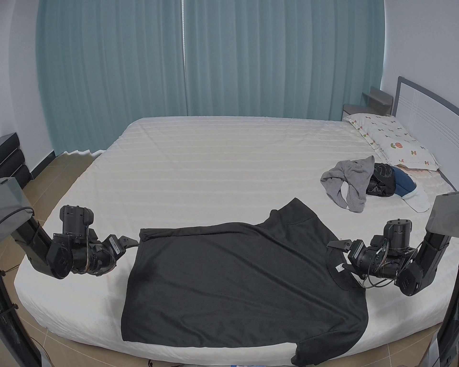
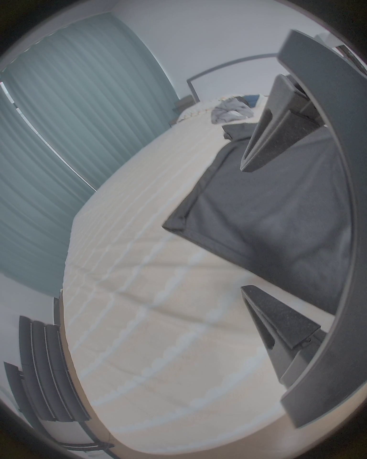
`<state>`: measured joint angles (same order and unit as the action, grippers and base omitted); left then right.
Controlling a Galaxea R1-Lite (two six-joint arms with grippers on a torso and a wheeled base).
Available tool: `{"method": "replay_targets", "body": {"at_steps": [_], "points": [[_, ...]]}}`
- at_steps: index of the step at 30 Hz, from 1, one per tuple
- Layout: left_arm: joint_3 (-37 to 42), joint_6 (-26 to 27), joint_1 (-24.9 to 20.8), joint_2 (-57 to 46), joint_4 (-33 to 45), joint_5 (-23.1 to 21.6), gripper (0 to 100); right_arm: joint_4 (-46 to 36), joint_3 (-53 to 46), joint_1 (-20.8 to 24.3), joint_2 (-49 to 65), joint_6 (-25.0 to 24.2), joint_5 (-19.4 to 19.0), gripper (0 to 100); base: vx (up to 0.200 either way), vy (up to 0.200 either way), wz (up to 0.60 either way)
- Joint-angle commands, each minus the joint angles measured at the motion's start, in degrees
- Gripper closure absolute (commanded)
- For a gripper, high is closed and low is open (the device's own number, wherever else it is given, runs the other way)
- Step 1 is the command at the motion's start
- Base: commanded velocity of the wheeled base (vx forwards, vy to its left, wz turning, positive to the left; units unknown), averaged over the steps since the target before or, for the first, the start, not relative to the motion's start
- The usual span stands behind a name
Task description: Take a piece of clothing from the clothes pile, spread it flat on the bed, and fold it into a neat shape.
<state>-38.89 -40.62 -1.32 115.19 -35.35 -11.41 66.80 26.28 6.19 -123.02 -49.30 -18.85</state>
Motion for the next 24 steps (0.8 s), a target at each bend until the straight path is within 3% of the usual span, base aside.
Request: {"method": "replay_targets", "body": {"at_steps": [1, 9, 14, 23, 24], "points": [[-10.6, -1.3, -2.2, 9.7, -0.2, 0.2, 0, 0.1, 0.3, 0.5, -1.0, -2.4, -0.1, 0, 0.0, 0.0, 0.0], [-26.5, -1.2, -2.5, 22.9, 0.5, 0.4, 0, 2.9, 0.6, 0.5, -3.6, -6.6, -0.8, 0, 0.0, 0.0, 0.0], [-29.0, -1.4, -2.5, 25.1, 0.5, 1.0, 0, 8.6, -0.1, 0.5, -7.9, -6.8, -0.8, 0, 0.0, 0.0, 0.0], [-33.4, -3.5, -2.4, 27.6, 0.4, 1.3, 0, 9.6, -0.1, 0.6, -8.0, -9.9, -2.8, 0, 0.0, 0.0, 0.0], [-33.4, -3.5, -2.4, 27.6, 0.4, 1.3, 100, 9.6, -0.1, 0.6, -8.0, -10.0, -2.8, 0, 0.0, 0.0, 0.0]]}}
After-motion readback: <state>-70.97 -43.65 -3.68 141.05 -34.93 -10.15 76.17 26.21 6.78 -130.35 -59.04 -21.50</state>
